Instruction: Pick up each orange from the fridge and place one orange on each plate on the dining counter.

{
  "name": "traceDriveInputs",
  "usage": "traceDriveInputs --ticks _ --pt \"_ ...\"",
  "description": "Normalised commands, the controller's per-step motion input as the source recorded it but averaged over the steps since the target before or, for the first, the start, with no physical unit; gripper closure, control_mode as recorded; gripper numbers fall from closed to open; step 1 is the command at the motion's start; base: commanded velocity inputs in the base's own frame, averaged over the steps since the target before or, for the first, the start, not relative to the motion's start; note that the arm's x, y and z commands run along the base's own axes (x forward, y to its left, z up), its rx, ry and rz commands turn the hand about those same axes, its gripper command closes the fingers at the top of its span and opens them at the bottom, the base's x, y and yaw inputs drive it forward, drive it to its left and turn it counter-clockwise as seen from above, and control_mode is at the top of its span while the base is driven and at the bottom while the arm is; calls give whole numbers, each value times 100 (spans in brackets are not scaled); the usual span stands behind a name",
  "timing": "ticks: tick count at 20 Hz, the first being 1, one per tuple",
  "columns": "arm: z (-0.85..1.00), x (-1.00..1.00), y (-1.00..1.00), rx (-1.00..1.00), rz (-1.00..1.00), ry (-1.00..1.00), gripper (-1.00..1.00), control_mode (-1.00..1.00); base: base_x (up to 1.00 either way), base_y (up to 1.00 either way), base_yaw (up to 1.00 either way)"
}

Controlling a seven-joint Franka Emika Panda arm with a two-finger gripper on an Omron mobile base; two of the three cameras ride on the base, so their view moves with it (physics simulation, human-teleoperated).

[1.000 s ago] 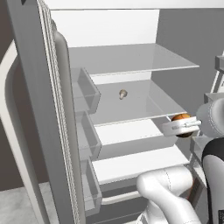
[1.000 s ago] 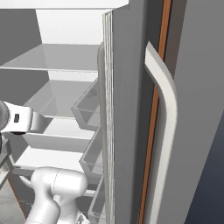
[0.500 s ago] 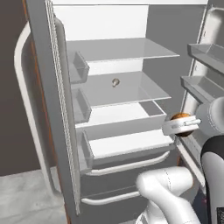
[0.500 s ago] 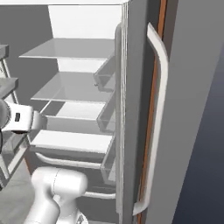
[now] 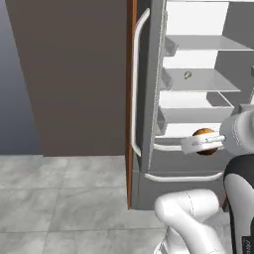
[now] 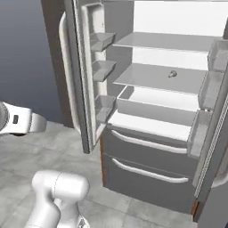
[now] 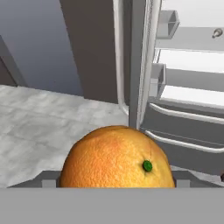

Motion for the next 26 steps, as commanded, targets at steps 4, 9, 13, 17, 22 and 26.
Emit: traceDriveInputs --ticks 4,9,13,17,22,26 --pt "0 0 0 0 0 0 100 100 -30 72 73" --pt "0 0 0 0 0 0 100 100 -23 73 75" --pt "0 0 0 0 0 0 100 100 -15 88 72" --pt "0 0 0 0 0 0 100 100 14 96 57" --pt "0 0 0 0 0 0 100 100 82 -44 40" --pt "0 0 0 0 0 0 100 100 47 -100 28"
